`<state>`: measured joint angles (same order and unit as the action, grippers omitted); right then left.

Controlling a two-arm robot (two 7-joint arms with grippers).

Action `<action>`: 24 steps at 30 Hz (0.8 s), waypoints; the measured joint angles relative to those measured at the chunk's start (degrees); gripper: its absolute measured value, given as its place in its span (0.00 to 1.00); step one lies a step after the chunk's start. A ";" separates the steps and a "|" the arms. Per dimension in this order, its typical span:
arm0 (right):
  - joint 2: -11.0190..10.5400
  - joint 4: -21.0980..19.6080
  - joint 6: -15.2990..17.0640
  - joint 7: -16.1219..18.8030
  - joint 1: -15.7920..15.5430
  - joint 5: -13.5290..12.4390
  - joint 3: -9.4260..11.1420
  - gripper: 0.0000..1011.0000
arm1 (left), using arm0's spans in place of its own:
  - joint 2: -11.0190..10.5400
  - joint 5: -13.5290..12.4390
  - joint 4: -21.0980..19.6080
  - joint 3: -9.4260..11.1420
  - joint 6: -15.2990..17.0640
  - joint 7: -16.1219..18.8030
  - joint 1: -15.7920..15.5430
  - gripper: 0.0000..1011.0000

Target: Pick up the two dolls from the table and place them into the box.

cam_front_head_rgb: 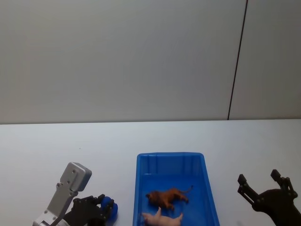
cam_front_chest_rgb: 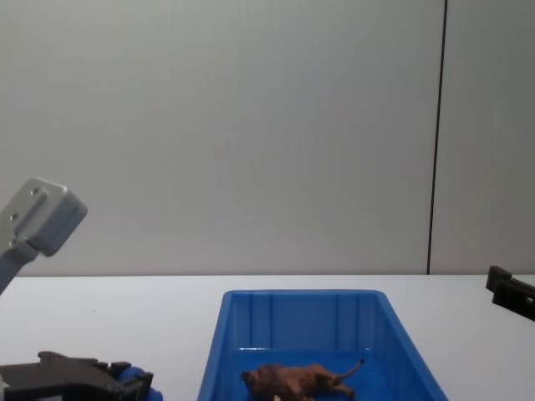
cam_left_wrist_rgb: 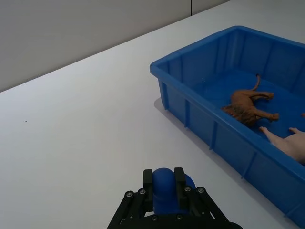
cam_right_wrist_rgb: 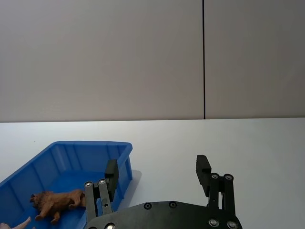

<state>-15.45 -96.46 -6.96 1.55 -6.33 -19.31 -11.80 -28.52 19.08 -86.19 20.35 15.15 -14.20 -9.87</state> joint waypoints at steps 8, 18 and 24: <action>0.00 0.00 0.00 0.00 0.00 0.00 0.00 0.99 | -0.12 0.69 -1.31 -0.39 -2.06 -0.37 0.07 0.22; 0.00 0.00 0.00 0.00 0.00 0.00 0.00 0.99 | -0.70 1.49 -4.93 -1.29 -5.31 -0.99 -0.02 0.17; 0.00 0.00 0.00 0.00 0.00 0.00 0.01 0.99 | -0.76 2.51 -6.24 -1.64 -7.48 -3.35 -0.57 0.14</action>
<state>-15.45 -96.46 -6.97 1.55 -6.33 -19.31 -11.79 -29.29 21.58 -92.42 18.71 7.68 -17.56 -10.44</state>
